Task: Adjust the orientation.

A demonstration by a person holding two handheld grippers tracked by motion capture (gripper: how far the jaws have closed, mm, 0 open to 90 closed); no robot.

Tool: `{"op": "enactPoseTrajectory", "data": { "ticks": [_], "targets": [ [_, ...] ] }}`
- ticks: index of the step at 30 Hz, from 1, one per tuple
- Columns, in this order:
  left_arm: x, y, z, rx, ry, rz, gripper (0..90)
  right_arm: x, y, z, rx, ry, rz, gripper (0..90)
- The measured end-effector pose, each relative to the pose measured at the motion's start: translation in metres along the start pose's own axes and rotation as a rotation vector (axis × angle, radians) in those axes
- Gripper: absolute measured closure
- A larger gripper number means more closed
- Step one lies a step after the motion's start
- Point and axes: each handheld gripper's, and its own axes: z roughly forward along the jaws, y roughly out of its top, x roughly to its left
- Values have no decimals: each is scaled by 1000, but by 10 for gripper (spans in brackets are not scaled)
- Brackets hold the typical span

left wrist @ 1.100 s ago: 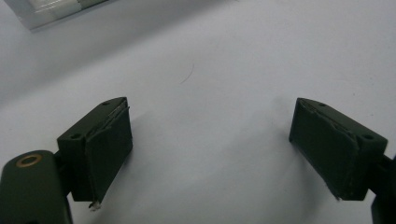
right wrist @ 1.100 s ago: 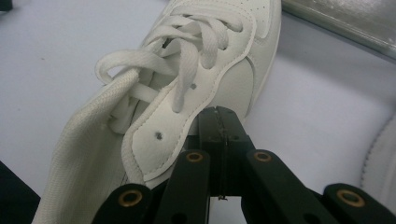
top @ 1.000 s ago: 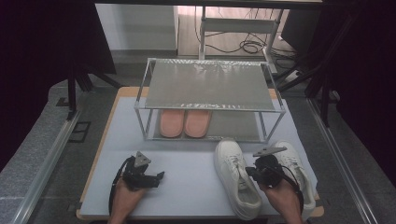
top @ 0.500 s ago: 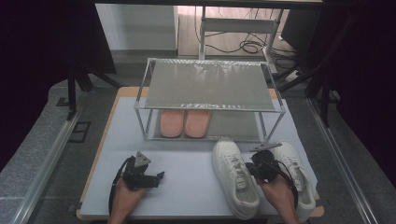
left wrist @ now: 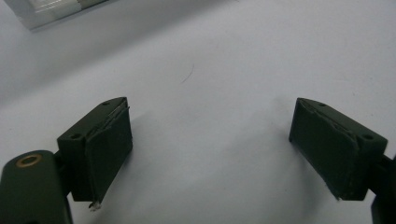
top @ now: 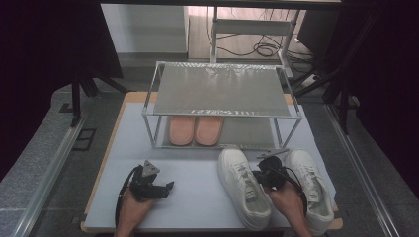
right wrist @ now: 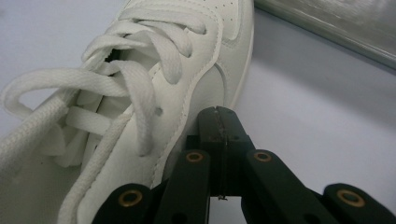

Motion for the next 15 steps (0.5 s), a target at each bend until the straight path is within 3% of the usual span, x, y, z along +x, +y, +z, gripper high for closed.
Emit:
{"op": "enactPoseTrajectory", "data": {
  "ticks": [15],
  "targets": [
    [0,0,0,1,1,3,131,23,26,24,-8,130,-111,900]
  ]
}}
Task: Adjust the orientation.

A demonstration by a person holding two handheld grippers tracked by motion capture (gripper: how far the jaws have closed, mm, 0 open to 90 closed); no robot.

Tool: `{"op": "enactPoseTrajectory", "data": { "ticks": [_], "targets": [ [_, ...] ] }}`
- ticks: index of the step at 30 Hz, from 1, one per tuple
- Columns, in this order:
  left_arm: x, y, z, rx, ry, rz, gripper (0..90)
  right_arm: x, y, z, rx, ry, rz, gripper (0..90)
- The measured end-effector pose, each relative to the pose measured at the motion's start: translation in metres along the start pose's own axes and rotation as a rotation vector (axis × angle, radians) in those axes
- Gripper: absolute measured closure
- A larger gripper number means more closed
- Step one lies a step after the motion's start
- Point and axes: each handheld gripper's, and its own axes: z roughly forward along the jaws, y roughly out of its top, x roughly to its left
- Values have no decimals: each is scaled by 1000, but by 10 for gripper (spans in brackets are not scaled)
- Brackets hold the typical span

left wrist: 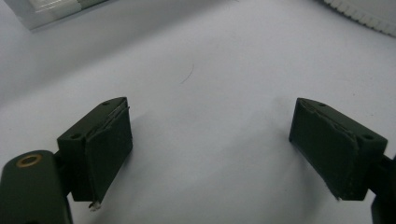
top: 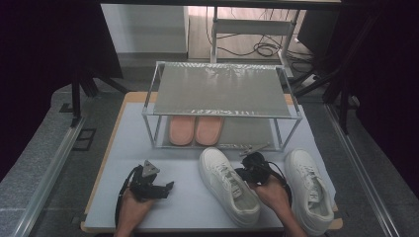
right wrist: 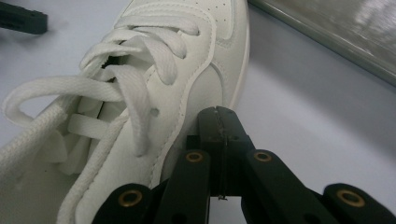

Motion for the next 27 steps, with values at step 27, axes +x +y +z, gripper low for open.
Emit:
{"op": "enactPoseTrajectory", "data": {
  "ticks": [27],
  "targets": [
    [0,0,0,-3,-1,-4,132,20,43,36,-17,107,-175,775]
  ]
}}
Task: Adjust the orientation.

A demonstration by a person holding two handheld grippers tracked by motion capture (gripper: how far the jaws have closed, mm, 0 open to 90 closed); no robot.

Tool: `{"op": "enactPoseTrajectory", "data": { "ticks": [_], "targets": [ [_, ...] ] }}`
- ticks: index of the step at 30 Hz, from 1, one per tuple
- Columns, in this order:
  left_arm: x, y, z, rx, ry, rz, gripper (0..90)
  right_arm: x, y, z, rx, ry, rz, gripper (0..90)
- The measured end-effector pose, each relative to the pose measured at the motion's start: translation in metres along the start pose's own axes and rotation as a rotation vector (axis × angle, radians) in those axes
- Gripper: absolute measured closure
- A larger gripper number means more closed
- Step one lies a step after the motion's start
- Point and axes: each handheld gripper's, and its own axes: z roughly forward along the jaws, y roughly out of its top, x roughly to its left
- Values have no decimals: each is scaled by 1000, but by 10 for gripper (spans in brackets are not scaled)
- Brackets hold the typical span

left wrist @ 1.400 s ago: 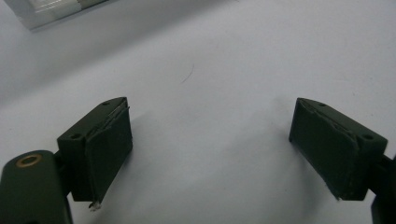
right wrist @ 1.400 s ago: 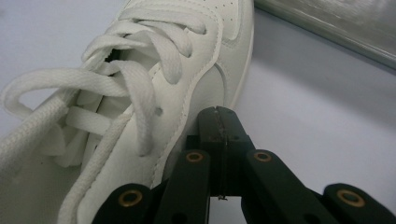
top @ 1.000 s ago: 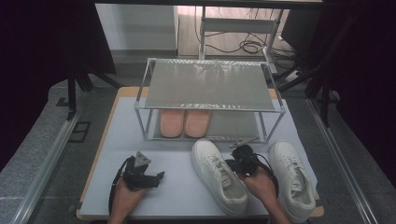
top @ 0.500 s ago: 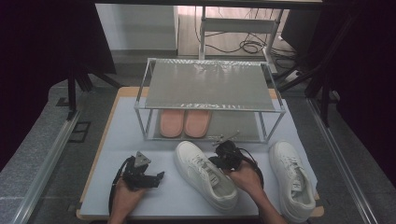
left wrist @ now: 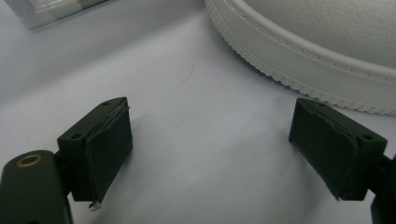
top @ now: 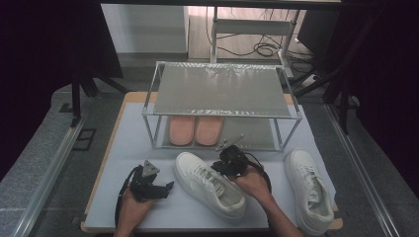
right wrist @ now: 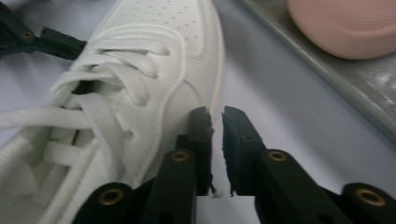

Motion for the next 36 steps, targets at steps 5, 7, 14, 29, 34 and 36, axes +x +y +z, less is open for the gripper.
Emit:
{"op": "enactPoseTrajectory", "data": {
  "ticks": [5,7,14,29,34,36],
  "targets": [
    [0,0,0,0,1,0,132,-5,-3,-10,10,-51,2,670],
    [0,0,0,-1,1,-1,132,-6,-4,-15,7,-59,9,646],
    [0,0,0,0,2,2,132,-10,-9,-34,13,-73,29,565],
    [0,0,0,0,1,2,132,-6,-25,-63,7,-37,43,545],
    [0,0,0,1,2,2,132,4,-29,-72,5,-12,24,542],
    [0,0,0,1,1,1,132,6,-31,-75,8,4,18,542]
  ]
}}
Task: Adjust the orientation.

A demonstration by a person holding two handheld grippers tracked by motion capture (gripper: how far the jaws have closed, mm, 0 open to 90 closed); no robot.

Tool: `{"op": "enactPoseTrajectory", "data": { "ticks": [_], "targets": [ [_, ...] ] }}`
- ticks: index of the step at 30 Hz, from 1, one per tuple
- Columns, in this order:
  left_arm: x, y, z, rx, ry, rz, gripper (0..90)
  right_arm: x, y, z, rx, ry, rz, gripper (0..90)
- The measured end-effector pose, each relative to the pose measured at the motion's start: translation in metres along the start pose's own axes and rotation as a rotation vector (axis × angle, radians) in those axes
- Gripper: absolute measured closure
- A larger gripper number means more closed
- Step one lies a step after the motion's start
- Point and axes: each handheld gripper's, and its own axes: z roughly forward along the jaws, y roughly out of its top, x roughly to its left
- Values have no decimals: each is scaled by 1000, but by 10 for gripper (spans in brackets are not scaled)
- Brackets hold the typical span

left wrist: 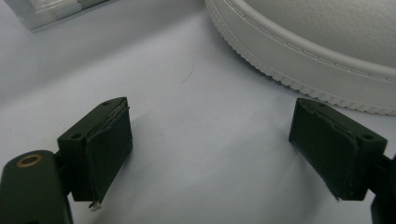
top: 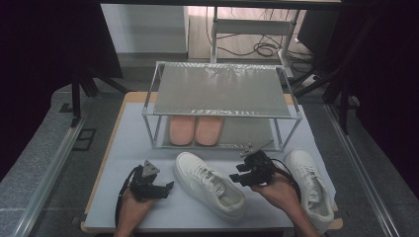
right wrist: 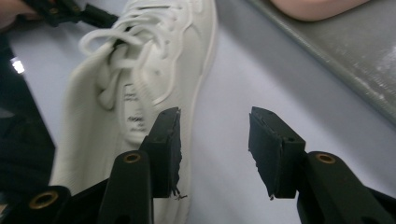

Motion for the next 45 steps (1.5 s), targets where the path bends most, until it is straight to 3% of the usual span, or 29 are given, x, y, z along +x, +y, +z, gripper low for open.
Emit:
{"op": "enactPoseTrajectory", "data": {
  "ticks": [4,12,16,19,27,45],
  "targets": [
    [0,0,0,0,0,-1,132,5,-4,0,26,32,-13,551],
    [0,0,0,0,0,-1,132,13,-8,14,89,52,-44,570],
    [0,0,0,0,0,-1,132,14,-5,22,110,54,-62,626],
    [0,0,0,-1,0,-1,132,13,-4,26,119,85,-64,699],
    [0,0,0,0,0,-1,132,11,-1,24,140,95,-23,815],
    [0,0,0,1,-1,1,132,-6,-3,23,92,231,150,830]
  ]
}}
